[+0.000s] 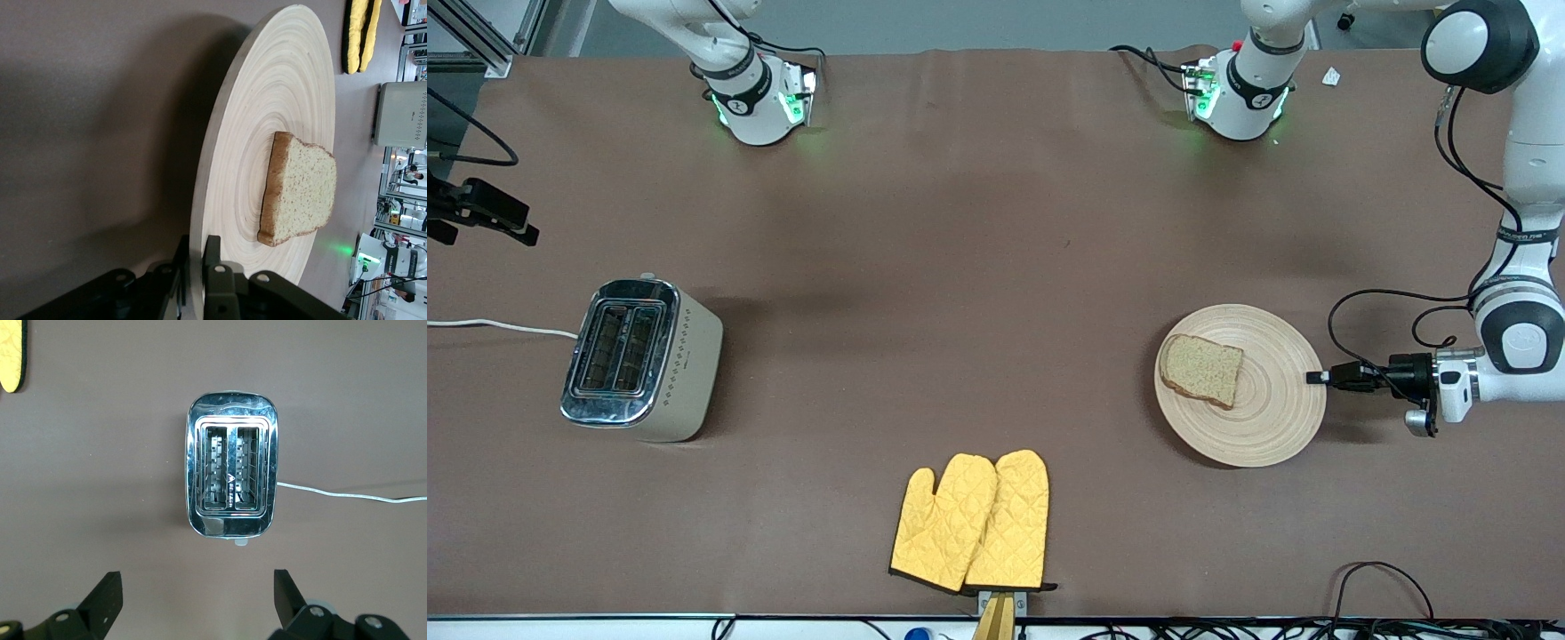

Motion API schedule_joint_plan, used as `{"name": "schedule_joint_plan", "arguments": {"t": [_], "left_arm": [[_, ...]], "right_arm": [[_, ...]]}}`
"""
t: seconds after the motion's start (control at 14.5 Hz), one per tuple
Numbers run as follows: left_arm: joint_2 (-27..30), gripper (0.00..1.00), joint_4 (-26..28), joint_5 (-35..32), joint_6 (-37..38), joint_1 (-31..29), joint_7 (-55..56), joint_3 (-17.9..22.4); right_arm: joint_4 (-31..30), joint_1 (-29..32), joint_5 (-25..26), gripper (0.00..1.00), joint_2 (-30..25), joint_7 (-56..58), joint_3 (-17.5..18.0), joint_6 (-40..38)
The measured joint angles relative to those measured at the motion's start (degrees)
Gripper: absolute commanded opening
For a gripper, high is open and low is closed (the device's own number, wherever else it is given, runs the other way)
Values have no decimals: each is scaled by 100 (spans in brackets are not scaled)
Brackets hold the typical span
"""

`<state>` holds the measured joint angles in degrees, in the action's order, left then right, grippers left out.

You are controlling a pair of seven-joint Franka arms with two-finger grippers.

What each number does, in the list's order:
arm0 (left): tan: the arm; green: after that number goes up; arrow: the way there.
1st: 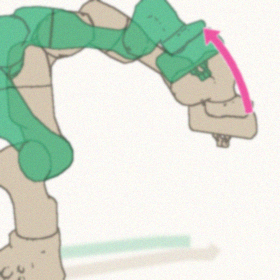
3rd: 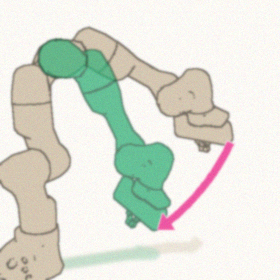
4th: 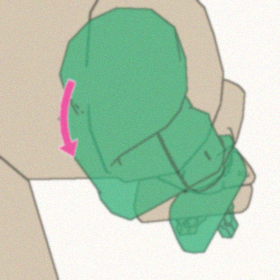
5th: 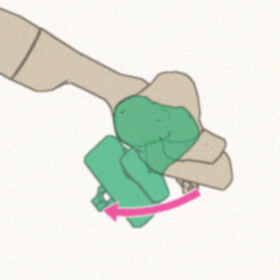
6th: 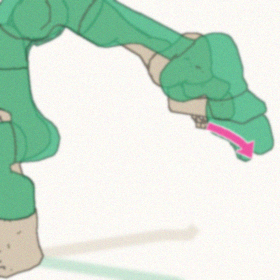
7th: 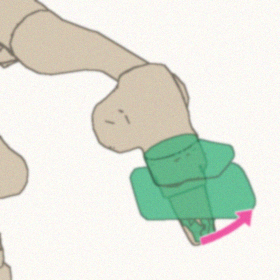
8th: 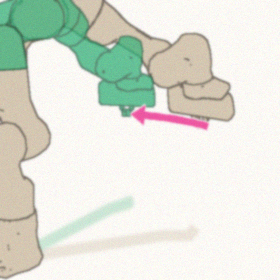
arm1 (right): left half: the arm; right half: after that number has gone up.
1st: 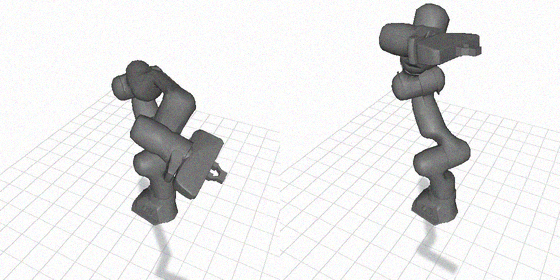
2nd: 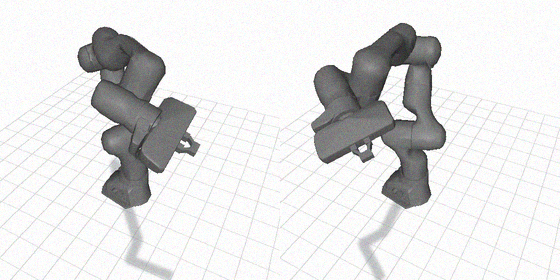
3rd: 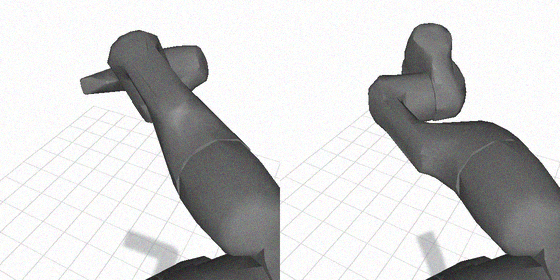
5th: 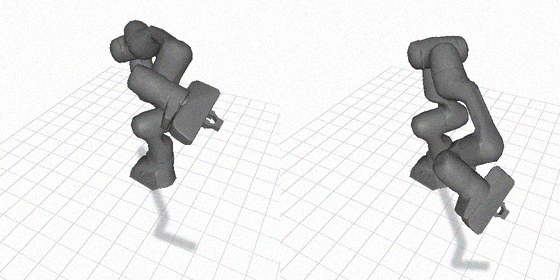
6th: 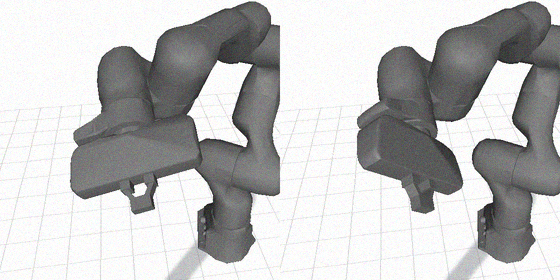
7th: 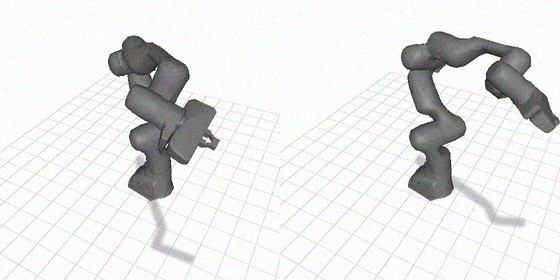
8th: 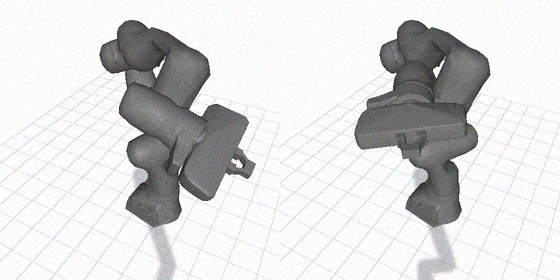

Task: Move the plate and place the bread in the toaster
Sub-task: 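Push the wooden plate with the left gripper toward the toaster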

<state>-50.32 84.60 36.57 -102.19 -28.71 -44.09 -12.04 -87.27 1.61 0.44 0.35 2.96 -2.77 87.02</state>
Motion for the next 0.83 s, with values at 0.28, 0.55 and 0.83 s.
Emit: {"name": "schedule_joint_plan", "arguments": {"t": [0.28, 0.55, 0.83], "left_arm": [[10, 0, -148, -27, -30, 20, 153, -434], [12, 0, -191, -69, -133, 165, 980, -1230], [10, 0, -191, 415, -247, 944, 1305, -1480]], "right_arm": [[0, 0, 0, 100, 0, 0, 0, 0], [0, 0, 0, 100, 0, 0, 0, 0], [0, 0, 0, 100, 0, 0, -3, -1]]}}
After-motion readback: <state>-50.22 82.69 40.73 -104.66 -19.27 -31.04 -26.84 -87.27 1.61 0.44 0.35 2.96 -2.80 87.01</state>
